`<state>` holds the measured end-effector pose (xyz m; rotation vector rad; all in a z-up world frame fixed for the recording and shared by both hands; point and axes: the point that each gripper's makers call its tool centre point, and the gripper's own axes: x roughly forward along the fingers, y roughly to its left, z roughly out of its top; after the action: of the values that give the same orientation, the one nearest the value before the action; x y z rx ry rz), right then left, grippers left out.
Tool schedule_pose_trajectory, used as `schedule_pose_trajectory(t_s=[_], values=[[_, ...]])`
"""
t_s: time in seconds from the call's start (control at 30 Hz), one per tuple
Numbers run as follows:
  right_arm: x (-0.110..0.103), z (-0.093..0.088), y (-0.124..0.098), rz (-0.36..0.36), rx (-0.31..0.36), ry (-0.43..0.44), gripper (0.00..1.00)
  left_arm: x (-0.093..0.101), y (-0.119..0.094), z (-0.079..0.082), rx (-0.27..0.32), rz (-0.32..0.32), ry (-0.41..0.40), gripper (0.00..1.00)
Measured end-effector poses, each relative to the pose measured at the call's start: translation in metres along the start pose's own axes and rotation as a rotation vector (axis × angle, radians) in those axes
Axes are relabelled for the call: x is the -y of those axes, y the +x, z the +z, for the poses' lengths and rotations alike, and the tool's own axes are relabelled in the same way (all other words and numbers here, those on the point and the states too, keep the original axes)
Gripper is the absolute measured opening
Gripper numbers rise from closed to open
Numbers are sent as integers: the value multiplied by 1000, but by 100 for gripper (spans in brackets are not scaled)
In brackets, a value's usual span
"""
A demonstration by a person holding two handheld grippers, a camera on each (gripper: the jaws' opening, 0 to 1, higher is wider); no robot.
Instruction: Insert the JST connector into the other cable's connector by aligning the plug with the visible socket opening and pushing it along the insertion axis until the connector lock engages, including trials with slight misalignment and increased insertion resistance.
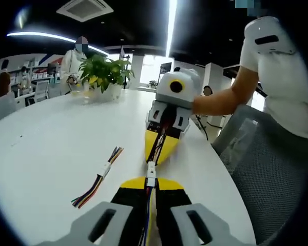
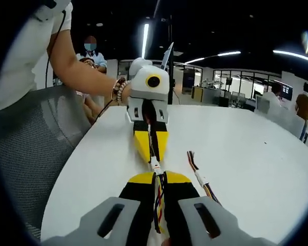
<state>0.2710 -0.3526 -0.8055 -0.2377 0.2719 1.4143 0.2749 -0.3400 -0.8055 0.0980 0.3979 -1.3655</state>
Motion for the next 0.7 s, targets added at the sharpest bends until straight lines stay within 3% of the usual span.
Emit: schedule_pose_trajectory(t_s=[0.07, 0.17, 0.7], values=[[0, 7, -2, 5, 51, 37, 2, 1, -1, 8, 43, -5, -16, 0], [-2, 3, 1, 6, 9, 4, 2, 1, 1, 5, 9, -5, 9, 0], [-5, 1, 4, 14, -2, 23, 1, 2, 3, 2, -21, -24, 23, 0]])
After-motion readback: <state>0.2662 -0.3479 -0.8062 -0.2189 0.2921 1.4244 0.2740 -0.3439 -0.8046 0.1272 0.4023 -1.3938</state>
